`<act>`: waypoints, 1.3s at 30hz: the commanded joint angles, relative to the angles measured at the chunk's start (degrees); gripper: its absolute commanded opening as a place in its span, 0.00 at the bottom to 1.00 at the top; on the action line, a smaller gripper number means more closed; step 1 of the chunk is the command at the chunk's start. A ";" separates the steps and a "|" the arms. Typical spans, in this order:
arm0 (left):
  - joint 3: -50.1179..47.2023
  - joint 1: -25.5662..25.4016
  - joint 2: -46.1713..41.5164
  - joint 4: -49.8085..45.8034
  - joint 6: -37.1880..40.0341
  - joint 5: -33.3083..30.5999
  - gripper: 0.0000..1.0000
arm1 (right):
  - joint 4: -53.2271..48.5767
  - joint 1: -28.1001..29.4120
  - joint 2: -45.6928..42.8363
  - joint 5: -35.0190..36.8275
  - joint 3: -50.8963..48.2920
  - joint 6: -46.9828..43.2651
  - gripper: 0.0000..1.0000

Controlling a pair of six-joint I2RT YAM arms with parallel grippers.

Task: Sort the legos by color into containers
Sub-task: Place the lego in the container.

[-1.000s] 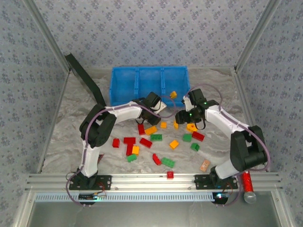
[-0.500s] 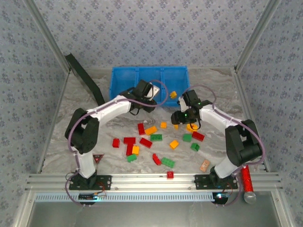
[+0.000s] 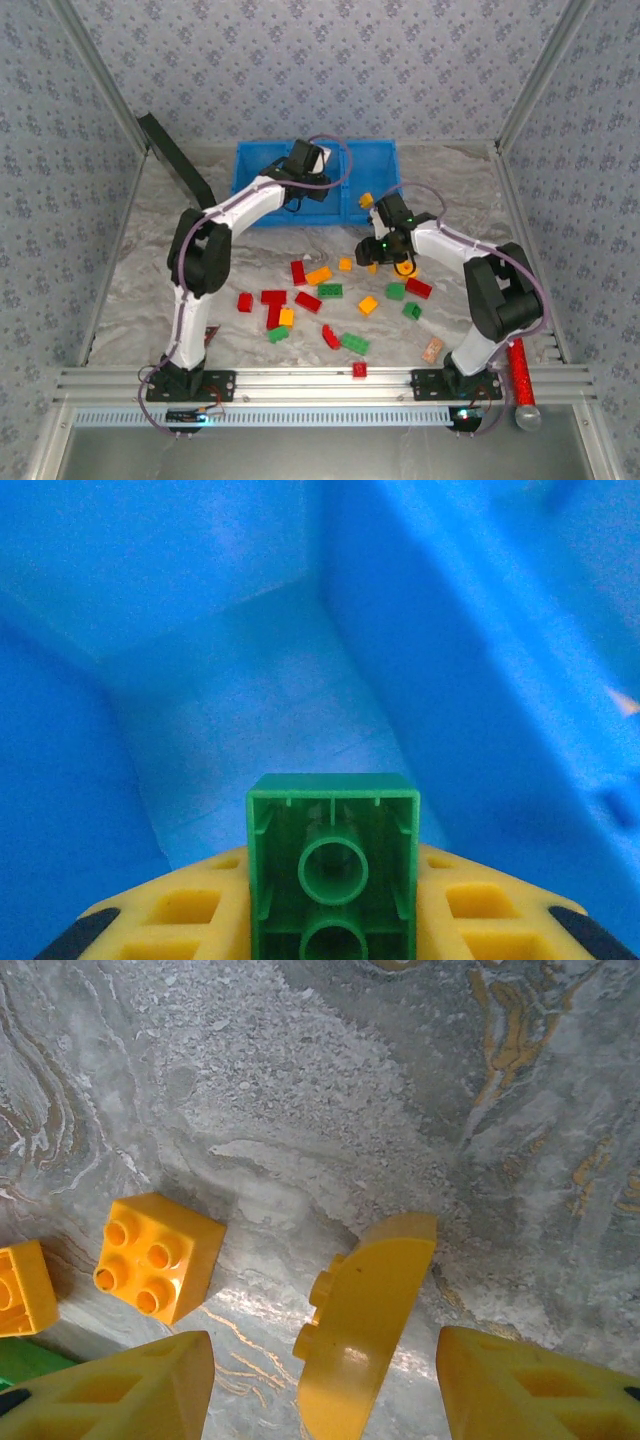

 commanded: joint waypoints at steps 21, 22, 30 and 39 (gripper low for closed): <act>6.81 0.55 12.15 -4.34 -5.89 3.30 0.33 | -4.67 3.33 8.66 7.28 6.84 -1.36 0.57; 6.74 0.52 11.99 -4.30 -6.02 3.39 0.36 | -4.64 3.38 8.74 7.28 6.90 -1.36 0.56; 4.41 0.52 6.84 -0.55 -6.01 5.16 0.53 | -3.69 3.72 8.93 7.27 6.06 -1.02 0.45; 1.74 0.37 -2.69 3.99 -3.84 7.34 0.64 | -3.38 3.98 5.10 7.57 4.63 -0.53 0.29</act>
